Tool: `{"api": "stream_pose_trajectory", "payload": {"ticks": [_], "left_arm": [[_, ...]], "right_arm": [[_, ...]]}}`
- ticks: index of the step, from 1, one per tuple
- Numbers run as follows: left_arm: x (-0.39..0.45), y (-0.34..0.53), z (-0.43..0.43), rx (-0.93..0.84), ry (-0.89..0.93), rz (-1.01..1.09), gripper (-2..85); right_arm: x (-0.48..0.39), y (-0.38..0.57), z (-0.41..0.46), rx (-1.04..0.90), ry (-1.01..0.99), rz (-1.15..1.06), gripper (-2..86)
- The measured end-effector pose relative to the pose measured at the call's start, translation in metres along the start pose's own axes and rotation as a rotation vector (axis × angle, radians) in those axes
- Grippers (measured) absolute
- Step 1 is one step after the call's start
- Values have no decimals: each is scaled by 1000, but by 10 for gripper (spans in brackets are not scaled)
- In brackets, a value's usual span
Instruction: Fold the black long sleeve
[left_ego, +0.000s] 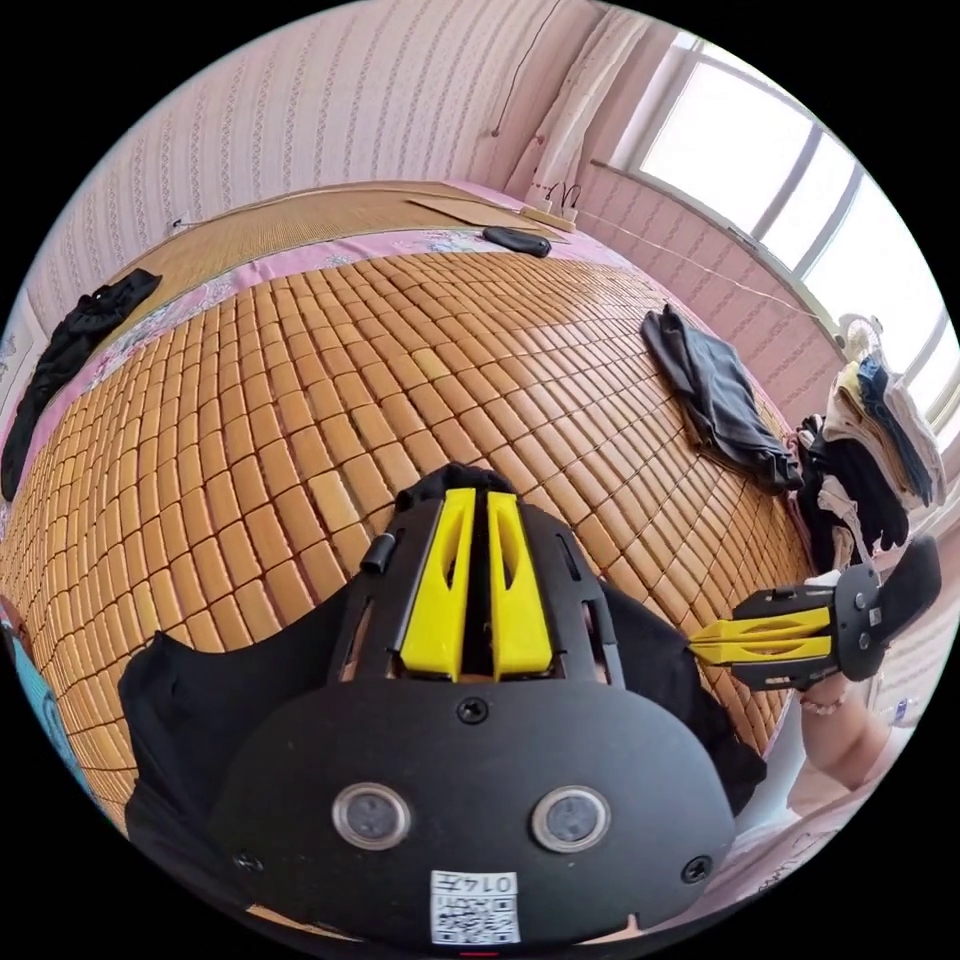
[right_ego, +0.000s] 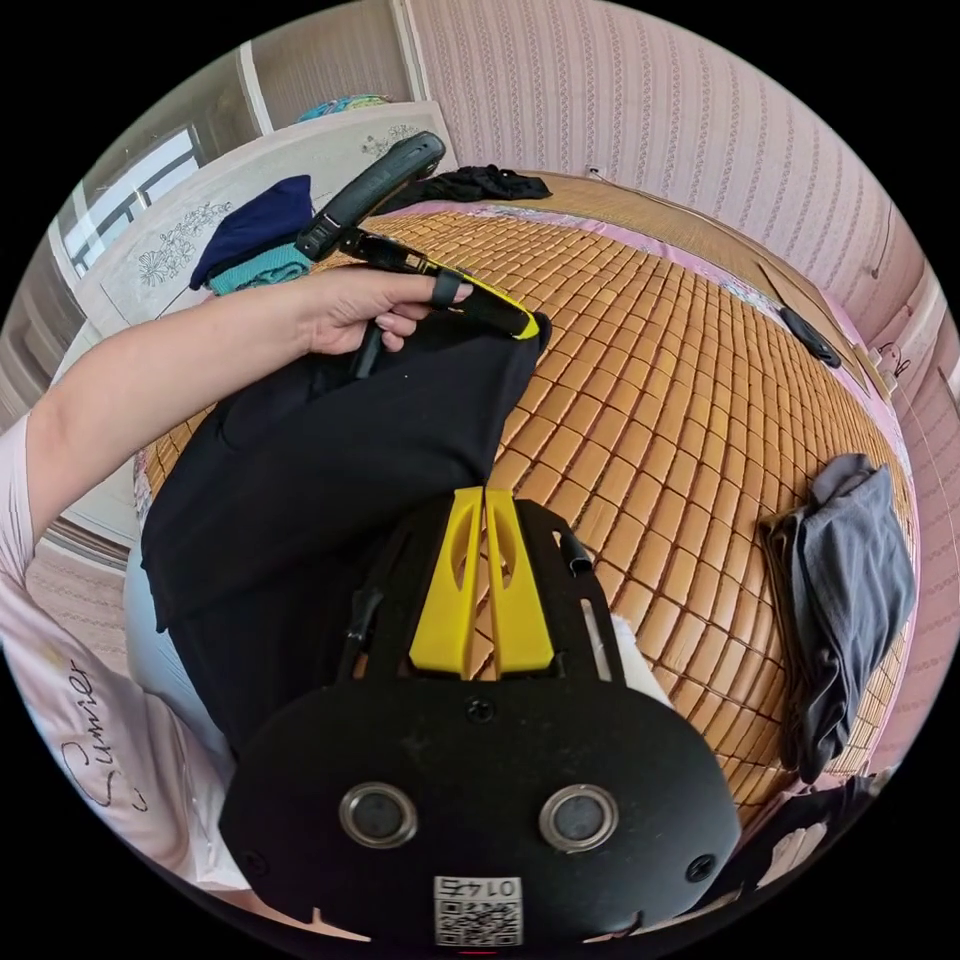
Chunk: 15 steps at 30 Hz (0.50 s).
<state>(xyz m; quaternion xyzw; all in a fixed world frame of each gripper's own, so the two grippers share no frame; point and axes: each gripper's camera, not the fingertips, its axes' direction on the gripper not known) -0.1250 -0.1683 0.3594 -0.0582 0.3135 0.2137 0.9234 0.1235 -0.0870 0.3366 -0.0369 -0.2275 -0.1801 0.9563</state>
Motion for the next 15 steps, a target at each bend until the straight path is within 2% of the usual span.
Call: {"api": "stream_pose_trajectory", "payload": {"ticks": [5,7,10,13,15], "left_arm": [[-10,5,-49,22,25,-7,126],[-17,13,-72,30,-13,-27,132],[-22,49,-126,128,47,-40,128],[-3,130,-185,275,36,72,107],[17,218,-219,358,-23,157,71]], "right_arm": [[-9,0,0,25,30,-1,-5],[-11,0,-1,17,46,7,-5],[-17,8,-10,18,127,36,-4],[-31,28,-27,27,125,50,-1],[-48,46,-41,75,85,44,1]]}}
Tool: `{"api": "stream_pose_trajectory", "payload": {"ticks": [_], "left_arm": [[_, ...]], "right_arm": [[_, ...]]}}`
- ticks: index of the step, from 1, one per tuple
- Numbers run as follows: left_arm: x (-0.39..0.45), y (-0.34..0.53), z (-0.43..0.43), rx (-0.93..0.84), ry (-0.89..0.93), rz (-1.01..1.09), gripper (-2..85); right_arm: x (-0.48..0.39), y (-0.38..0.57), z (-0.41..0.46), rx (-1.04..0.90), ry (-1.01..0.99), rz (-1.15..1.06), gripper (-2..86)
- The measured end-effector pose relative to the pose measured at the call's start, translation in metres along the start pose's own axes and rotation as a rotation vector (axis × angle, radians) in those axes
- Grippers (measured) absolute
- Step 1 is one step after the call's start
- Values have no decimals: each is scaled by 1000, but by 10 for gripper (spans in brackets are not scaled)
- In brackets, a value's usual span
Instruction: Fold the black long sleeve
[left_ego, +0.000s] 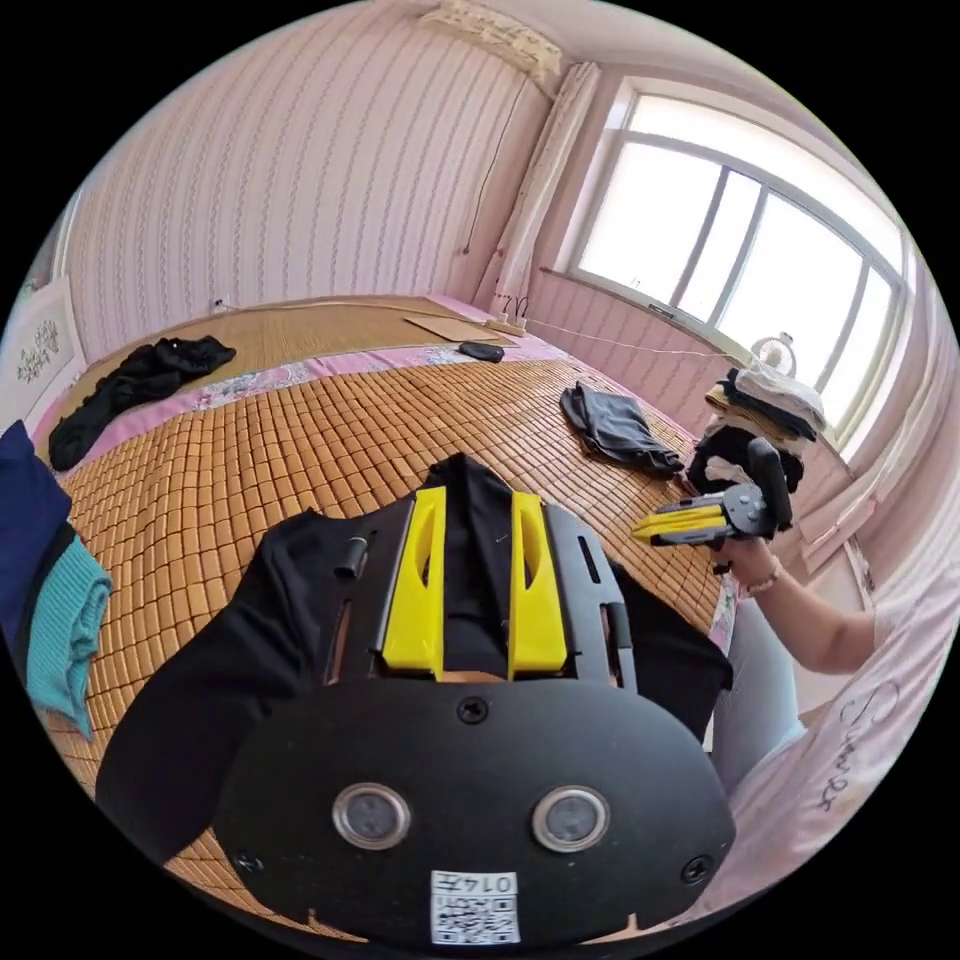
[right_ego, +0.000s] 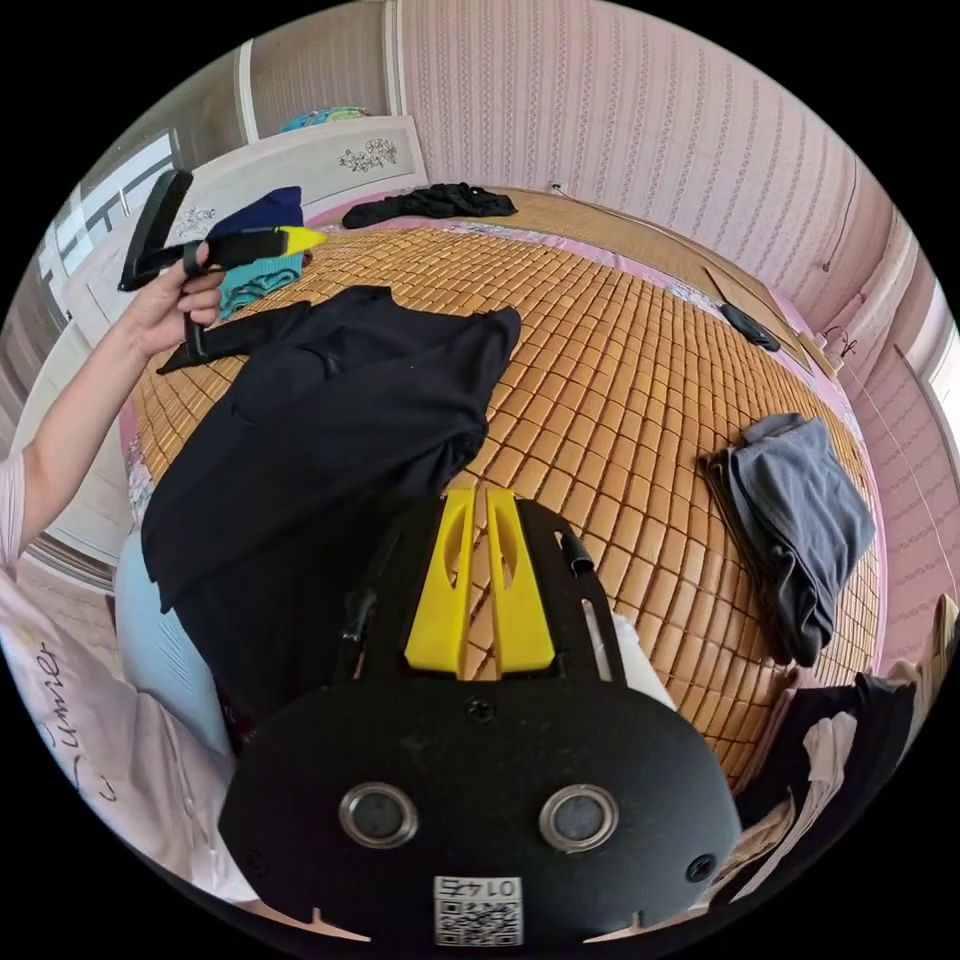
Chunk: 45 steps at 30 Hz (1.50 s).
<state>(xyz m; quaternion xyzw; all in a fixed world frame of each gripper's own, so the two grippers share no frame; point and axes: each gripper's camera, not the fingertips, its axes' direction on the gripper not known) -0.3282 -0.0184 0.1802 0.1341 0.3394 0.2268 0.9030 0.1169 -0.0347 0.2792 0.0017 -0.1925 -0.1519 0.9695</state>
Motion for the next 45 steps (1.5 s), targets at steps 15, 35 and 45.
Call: {"api": "stream_pose_trajectory", "payload": {"ticks": [15,35,45], "left_arm": [[98,247,-165,-25,-244,-301,-8],[67,265,-191,-191,-52,-296,-9],[-42,295,-332,76,-567,-445,67]], "right_arm": [[-258,27,36,-146,-392,-381,41],[-404,-12,80,-215,-308,-478,43],[-490,-149,80,-64,-458,-723,51]]}}
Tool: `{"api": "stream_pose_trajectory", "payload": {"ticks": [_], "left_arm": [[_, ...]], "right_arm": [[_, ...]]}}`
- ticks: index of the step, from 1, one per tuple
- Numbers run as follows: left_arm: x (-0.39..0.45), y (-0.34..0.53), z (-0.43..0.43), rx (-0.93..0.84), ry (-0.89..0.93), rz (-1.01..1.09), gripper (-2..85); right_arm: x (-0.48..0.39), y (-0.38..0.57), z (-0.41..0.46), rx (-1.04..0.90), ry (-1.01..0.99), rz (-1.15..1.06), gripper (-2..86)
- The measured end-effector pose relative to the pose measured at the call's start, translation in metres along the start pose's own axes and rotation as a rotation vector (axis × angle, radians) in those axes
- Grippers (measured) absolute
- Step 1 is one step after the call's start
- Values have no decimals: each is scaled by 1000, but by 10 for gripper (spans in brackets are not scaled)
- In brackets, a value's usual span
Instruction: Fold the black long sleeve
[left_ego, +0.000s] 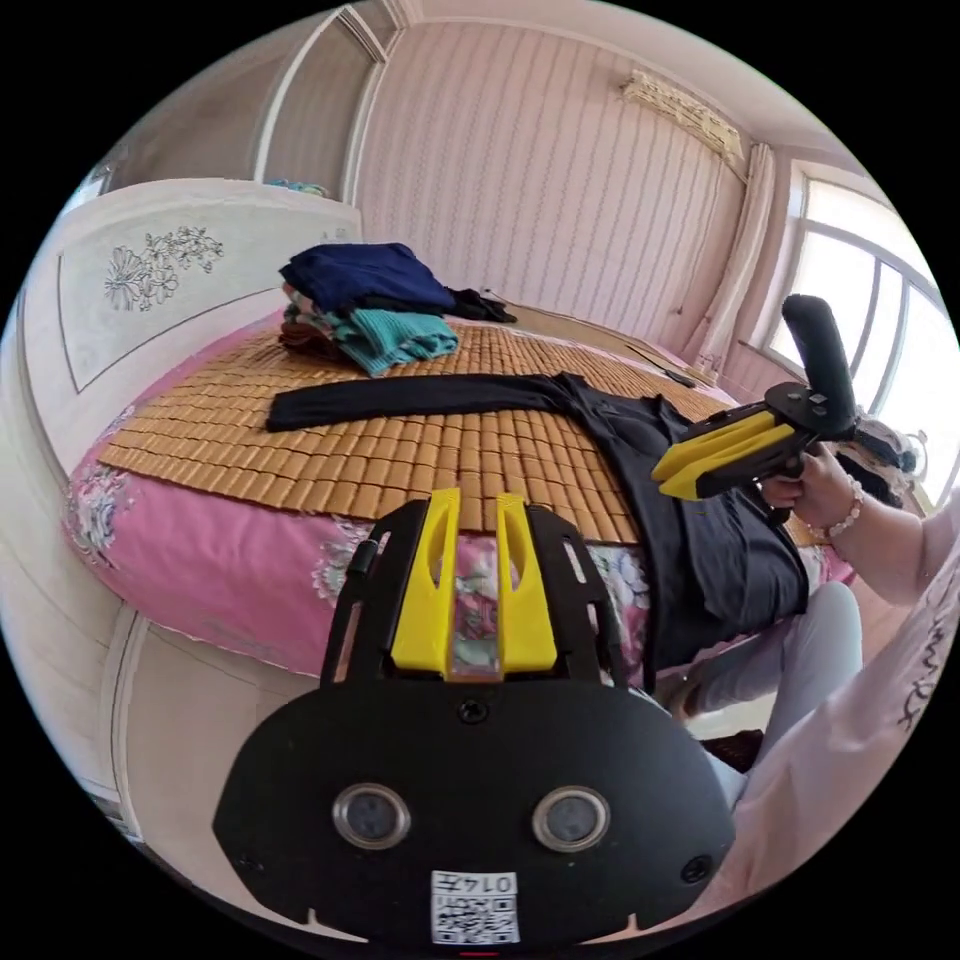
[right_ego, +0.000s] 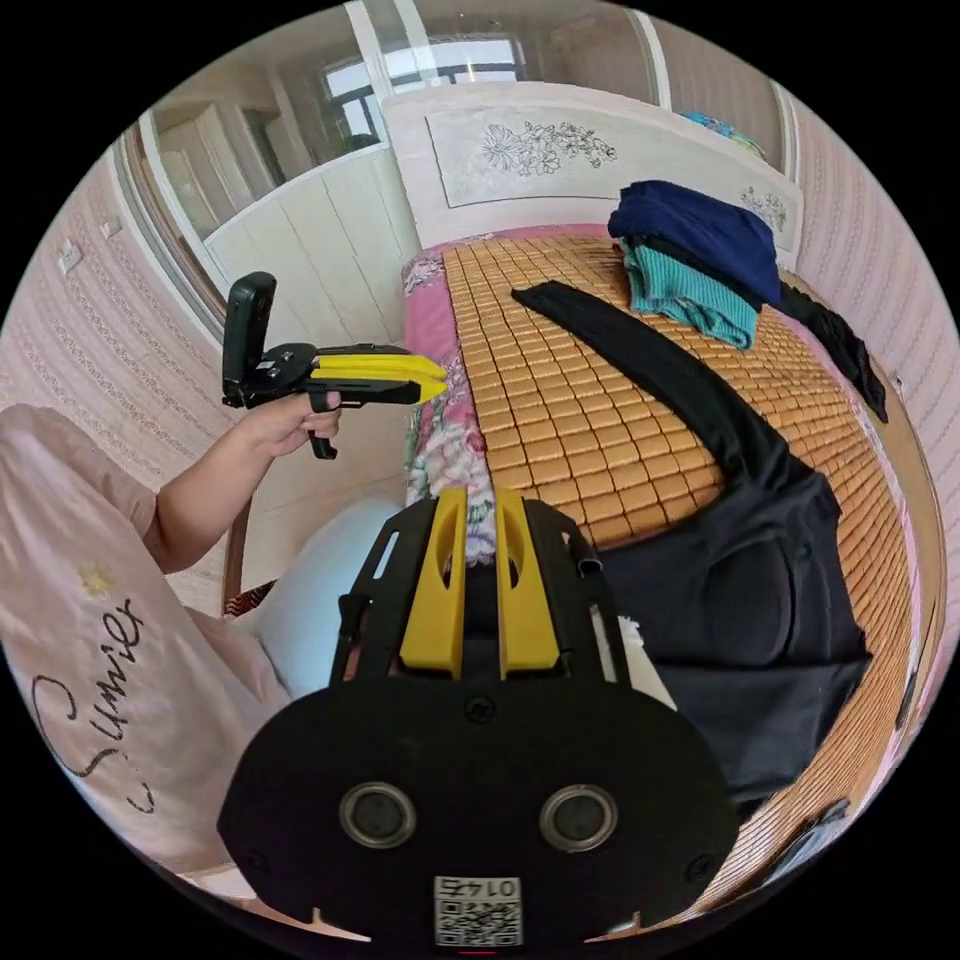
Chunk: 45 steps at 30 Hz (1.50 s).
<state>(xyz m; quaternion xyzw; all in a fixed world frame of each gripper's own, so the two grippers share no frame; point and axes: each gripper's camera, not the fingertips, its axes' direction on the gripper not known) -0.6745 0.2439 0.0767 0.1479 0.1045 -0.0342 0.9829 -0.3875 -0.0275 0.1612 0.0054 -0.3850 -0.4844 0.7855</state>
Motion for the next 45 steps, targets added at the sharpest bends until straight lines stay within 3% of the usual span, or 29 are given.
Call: {"api": "stream_pose_trajectory", "payload": {"ticks": [3,10,18,20,25,30,33,37,43,45], "left_arm": [[-41,-21,0,36,-141,24,72],[-116,-62,31,-1,-168,-77,71],[-158,-91,104,-311,-159,-166,92],[-161,-92,104,-307,-135,-184,83],[-151,-92,104,-307,-113,-137,27],[-118,-93,102,-304,-264,-27,-6],[-84,-88,84,-189,-363,86,-9],[-29,-88,42,-7,-268,131,-10],[94,-108,-26,267,85,260,-10],[143,-113,-40,319,276,302,-10]], "right_arm": [[17,-62,19,-10,-7,-64,50],[73,-189,82,-83,134,-79,48],[97,-304,151,-89,121,-40,57],[91,-331,177,-126,135,-54,73],[88,-348,225,-249,130,-37,73],[100,-324,211,-165,88,37,-1],[104,-300,180,-153,114,-1,-7],[117,-228,74,29,40,11,-7],[127,-49,-139,371,30,133,-5],[125,9,-194,421,59,165,-4]]}}
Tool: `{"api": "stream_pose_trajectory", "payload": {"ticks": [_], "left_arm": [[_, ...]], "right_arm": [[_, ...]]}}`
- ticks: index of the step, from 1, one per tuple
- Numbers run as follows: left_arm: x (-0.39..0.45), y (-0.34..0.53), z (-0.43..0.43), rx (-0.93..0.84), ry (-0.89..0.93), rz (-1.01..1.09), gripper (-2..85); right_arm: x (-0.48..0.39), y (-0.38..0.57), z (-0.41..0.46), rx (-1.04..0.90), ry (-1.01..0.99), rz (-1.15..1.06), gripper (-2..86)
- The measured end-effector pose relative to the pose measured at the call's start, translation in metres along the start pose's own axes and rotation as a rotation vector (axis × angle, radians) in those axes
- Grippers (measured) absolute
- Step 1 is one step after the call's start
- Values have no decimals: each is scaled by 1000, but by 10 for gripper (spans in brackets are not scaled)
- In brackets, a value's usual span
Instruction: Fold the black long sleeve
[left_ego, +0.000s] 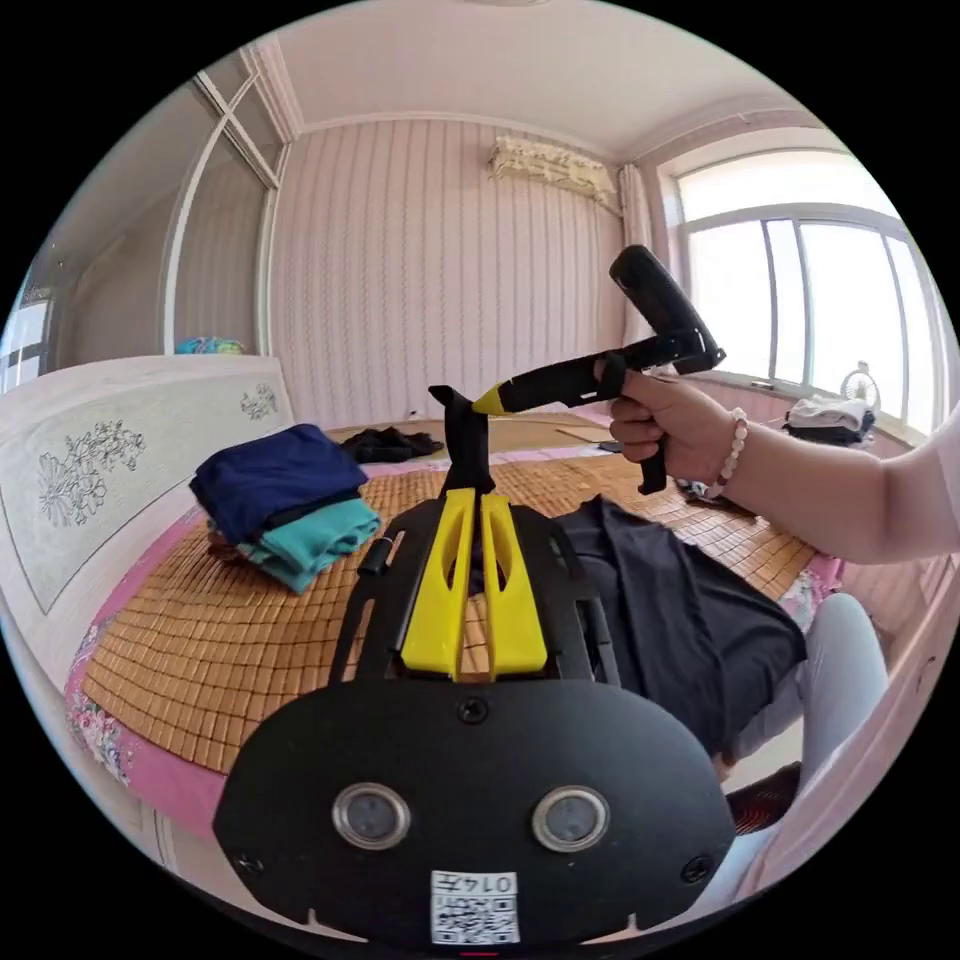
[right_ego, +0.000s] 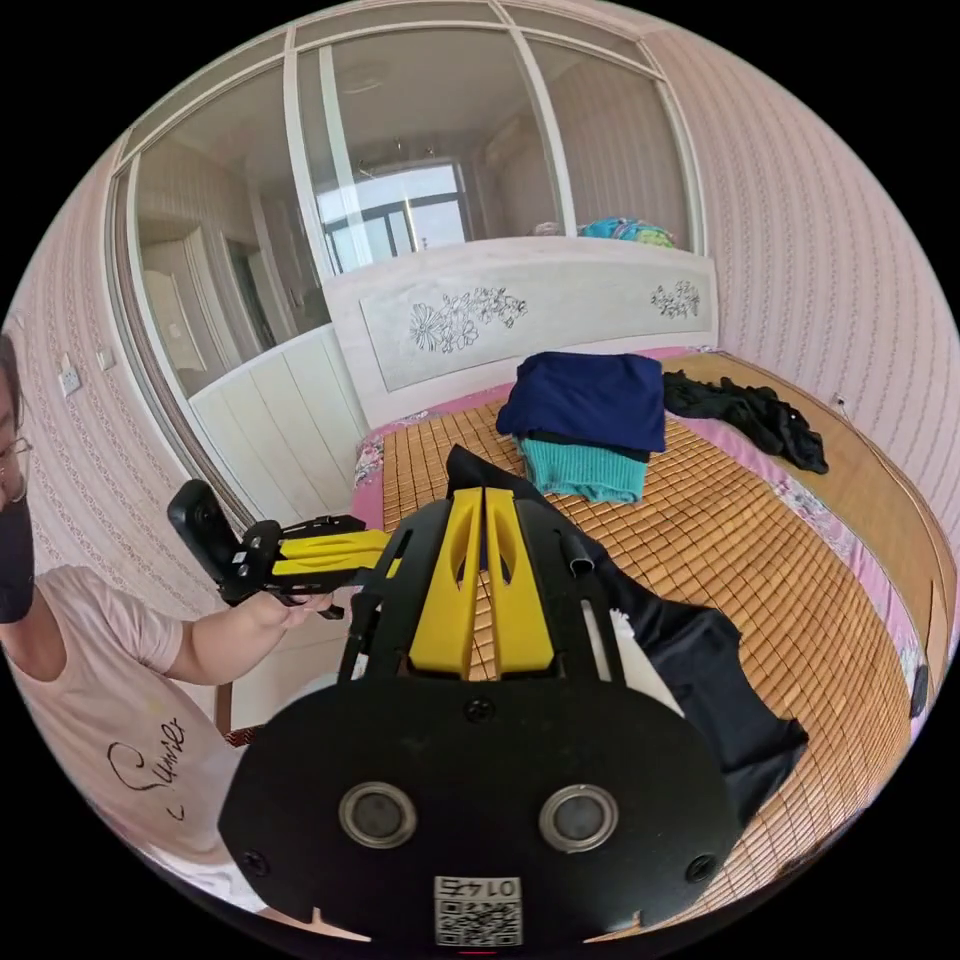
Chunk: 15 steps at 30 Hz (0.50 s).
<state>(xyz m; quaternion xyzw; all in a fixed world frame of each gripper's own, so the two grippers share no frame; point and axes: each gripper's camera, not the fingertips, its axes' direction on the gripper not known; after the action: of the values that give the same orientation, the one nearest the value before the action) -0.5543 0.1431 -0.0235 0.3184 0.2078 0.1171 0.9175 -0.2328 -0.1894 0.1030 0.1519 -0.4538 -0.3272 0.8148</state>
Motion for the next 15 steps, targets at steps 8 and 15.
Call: {"api": "stream_pose_trajectory", "payload": {"ticks": [8,15], "left_arm": [[128,-16,41,-20,292,80,-10],[197,-3,69,-108,380,157,-10]], "right_arm": [[17,171,-214,93,183,133,-5],[32,278,-275,185,159,249,-4]]}}
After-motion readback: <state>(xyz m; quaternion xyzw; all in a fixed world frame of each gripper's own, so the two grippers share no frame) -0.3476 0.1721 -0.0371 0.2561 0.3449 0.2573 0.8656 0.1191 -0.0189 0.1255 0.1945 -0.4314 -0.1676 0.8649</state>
